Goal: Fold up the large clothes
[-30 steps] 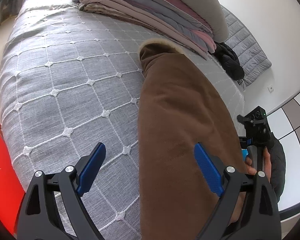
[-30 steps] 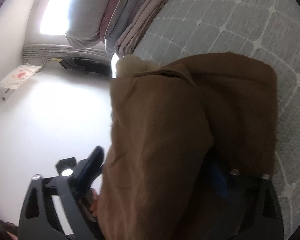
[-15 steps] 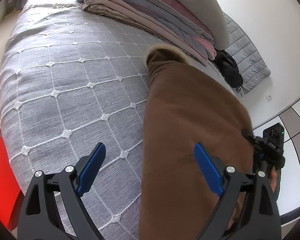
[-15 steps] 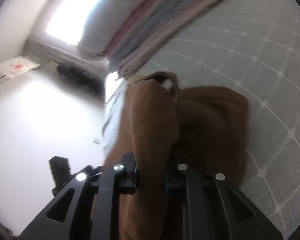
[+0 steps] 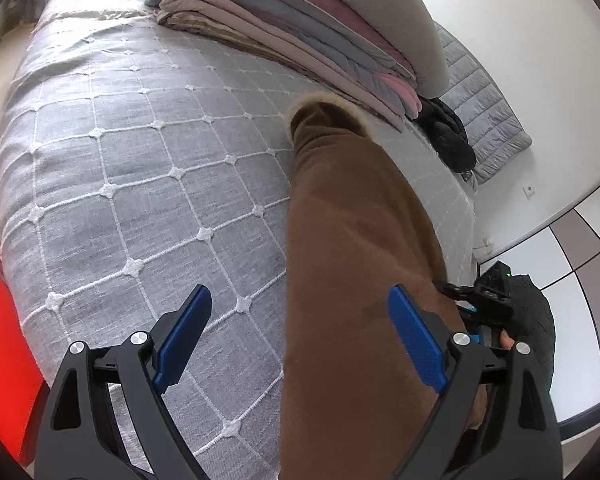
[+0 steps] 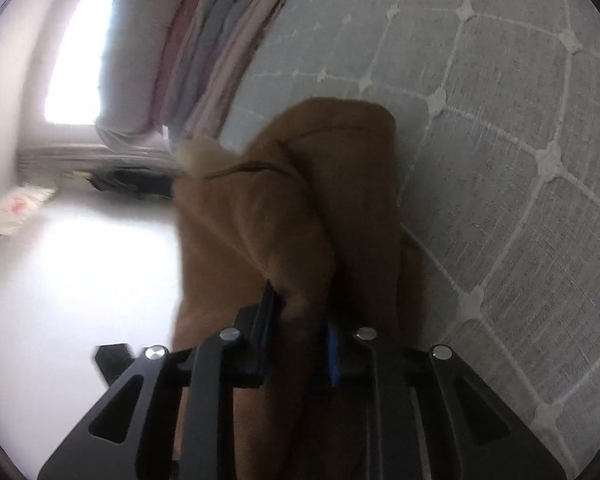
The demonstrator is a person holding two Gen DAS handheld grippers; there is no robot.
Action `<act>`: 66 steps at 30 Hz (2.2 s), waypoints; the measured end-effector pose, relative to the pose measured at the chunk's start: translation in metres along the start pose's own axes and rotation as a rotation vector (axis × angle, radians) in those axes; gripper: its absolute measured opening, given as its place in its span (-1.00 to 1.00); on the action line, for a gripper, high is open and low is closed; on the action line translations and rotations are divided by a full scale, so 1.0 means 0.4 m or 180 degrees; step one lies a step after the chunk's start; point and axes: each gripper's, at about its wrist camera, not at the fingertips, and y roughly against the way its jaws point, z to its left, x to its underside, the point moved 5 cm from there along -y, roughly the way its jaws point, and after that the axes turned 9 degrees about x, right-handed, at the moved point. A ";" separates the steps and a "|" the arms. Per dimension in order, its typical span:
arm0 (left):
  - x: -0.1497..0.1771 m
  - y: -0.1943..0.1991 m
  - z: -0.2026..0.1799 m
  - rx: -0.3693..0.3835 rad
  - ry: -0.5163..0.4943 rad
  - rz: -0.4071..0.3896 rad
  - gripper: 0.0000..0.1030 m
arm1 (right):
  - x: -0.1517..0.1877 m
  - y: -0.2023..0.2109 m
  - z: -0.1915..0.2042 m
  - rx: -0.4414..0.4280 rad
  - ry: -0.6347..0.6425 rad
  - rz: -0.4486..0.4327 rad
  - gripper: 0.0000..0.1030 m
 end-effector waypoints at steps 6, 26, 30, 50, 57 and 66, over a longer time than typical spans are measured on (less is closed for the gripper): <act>-0.008 0.014 0.008 0.0016 0.0037 -0.0040 0.67 | 0.090 0.191 0.104 0.0179 0.0409 -0.0697 0.14; 0.063 0.095 0.016 -0.0090 -0.0357 -0.0081 0.67 | 0.324 0.084 0.113 0.0395 0.0666 0.0294 -0.95; 0.137 0.138 -0.047 0.0492 -0.0604 -0.0006 0.67 | 0.337 0.089 0.105 0.0349 0.0582 0.0237 -0.95; 0.422 0.140 -0.232 0.1380 -0.1975 0.0940 0.78 | 0.351 0.090 0.040 -0.0081 0.0202 0.0074 -0.95; 0.456 0.043 -0.269 0.1236 -0.2040 0.1119 0.78 | 0.356 0.088 0.014 -0.0148 0.0185 0.0060 -0.95; 0.341 0.023 -0.107 0.0826 -0.1208 0.0947 -0.62 | 0.353 0.095 -0.015 -0.0140 0.0109 0.0075 -1.00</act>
